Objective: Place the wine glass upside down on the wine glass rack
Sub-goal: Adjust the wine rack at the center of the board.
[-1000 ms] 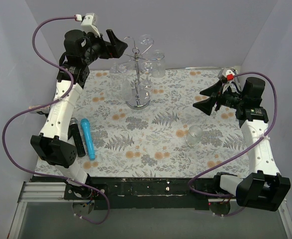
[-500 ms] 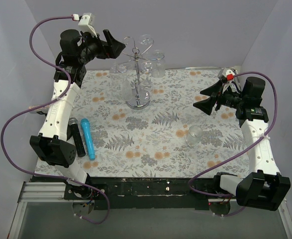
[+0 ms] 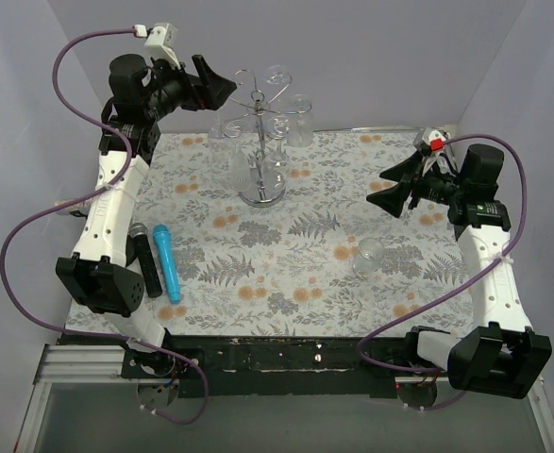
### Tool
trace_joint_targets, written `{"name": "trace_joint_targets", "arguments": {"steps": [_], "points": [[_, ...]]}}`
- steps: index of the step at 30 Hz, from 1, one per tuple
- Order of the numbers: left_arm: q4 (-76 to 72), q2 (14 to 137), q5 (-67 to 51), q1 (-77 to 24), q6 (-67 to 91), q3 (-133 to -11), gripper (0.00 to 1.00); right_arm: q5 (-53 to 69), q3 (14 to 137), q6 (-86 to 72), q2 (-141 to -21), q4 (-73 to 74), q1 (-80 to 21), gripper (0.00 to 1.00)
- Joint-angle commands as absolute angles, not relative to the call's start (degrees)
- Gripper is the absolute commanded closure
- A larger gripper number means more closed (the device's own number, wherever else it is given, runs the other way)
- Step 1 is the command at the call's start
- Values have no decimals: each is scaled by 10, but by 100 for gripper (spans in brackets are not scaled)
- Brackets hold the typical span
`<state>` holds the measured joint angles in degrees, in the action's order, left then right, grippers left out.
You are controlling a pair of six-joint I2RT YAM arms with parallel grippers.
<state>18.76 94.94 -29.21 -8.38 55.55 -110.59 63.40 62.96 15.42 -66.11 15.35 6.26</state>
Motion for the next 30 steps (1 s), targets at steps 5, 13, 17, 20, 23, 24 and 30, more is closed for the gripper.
{"name": "trace_joint_targets", "arguments": {"steps": [5,13,17,20,23,24,30], "points": [[156,957,-323,-75,585,-1151,2,647,663,165,-665,159,64,14],[145,980,-339,-70,607,-1173,2,656,671,168,-671,170,64,14],[141,985,-344,-70,612,-1181,2,655,674,176,-671,176,64,14],[139,989,-346,-69,607,-1185,2,656,674,180,-671,182,64,14],[147,998,-355,-69,587,-1194,2,657,674,184,-675,184,64,14],[149,1000,-359,-69,576,-1199,2,658,674,185,-676,185,64,15],[145,1022,-392,-57,574,-1229,2,666,672,188,-674,188,63,15]]}}
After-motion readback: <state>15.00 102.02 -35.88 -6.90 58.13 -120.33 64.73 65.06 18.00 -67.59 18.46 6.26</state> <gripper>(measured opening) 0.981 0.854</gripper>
